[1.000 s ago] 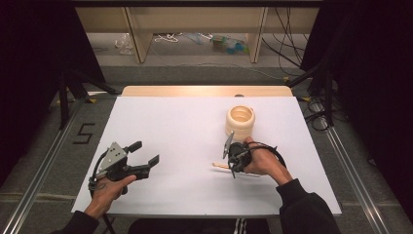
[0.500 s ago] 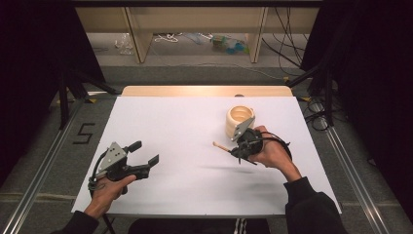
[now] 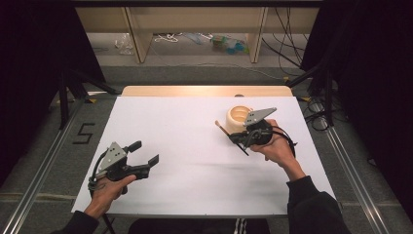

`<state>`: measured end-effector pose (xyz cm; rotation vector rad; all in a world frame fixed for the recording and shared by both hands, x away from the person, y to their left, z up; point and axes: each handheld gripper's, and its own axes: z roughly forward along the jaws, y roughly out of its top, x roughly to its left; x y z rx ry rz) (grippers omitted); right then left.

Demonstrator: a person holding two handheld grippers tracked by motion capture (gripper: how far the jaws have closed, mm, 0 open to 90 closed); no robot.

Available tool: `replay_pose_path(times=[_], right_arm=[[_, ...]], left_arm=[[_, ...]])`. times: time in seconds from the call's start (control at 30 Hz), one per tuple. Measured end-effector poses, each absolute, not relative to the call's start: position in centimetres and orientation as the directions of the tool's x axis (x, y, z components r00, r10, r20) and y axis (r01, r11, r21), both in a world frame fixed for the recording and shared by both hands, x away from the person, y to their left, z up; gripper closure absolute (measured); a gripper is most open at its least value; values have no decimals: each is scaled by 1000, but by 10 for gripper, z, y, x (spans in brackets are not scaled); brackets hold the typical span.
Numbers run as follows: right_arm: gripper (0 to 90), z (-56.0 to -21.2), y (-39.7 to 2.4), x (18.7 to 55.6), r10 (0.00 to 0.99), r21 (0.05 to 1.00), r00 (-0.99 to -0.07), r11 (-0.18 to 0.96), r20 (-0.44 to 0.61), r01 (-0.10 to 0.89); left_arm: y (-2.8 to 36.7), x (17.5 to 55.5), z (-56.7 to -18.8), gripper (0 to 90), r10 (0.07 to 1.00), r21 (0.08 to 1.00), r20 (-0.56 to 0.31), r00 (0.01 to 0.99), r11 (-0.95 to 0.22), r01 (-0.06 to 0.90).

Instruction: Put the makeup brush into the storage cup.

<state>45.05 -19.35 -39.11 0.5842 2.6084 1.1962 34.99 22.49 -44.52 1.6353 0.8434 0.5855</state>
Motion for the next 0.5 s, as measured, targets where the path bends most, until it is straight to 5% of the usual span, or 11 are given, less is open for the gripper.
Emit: replay_pose_path(times=[0.5], right_arm=[[831,-381,-206,452,521,884,-853,405,-13,234]], left_arm=[[225,350,-445,161,785,972,-63,616,-92,217]])
